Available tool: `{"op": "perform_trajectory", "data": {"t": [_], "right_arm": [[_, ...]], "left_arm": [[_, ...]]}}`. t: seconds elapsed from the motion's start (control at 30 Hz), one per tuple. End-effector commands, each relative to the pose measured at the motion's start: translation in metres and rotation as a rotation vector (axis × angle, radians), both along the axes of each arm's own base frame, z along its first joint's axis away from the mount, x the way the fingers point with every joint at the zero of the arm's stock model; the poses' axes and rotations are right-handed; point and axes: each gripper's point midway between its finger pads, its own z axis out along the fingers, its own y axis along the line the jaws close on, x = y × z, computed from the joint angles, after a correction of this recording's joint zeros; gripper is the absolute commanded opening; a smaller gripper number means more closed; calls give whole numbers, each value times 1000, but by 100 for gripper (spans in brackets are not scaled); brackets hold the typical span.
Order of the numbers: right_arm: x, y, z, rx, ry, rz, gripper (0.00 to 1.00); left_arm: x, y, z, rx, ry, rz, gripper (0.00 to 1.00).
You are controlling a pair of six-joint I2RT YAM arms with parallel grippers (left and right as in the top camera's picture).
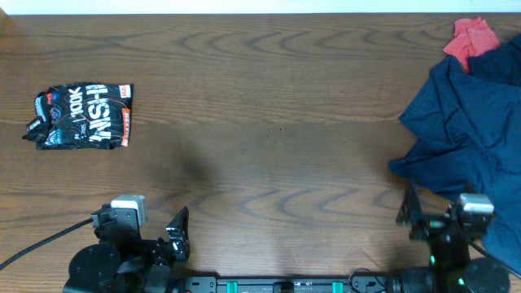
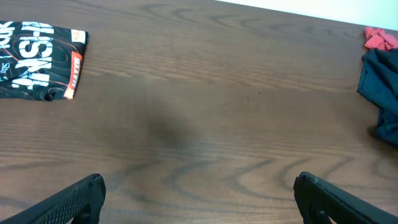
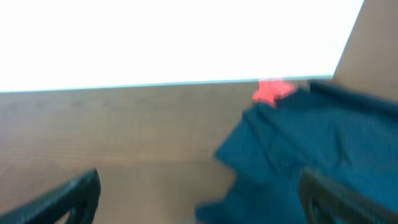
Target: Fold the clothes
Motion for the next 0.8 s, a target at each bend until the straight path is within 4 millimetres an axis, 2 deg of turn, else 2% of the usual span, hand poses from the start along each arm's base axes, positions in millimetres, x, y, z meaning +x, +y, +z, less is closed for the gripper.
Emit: {"op": "perform_trajectory", "data": {"t": [0.0, 0.07, 0.2, 0.3, 0.37, 0.43, 0.77], "right_arm": [[23, 2, -9, -124, -77, 15, 99], [35, 3, -10, -163, -163, 11, 99], [52, 5, -46, -178, -210, 10, 99], [53, 4, -101, -188, 1, 22, 99], [55, 8, -96, -183, -21, 45, 99], [55, 8, -101, -184, -1, 47, 99], [55, 8, -101, -183, -1, 47, 99]], "left_arm": [[0, -1, -1, -5, 4, -4, 98], [0, -1, -1, -5, 4, -4, 98], [0, -1, -1, -5, 4, -4, 98], [0, -1, -1, -5, 4, -4, 98], [0, -1, -1, -5, 4, -4, 98], [0, -1, -1, -5, 4, -4, 98], [0, -1, -1, -5, 4, -4, 98]]}}
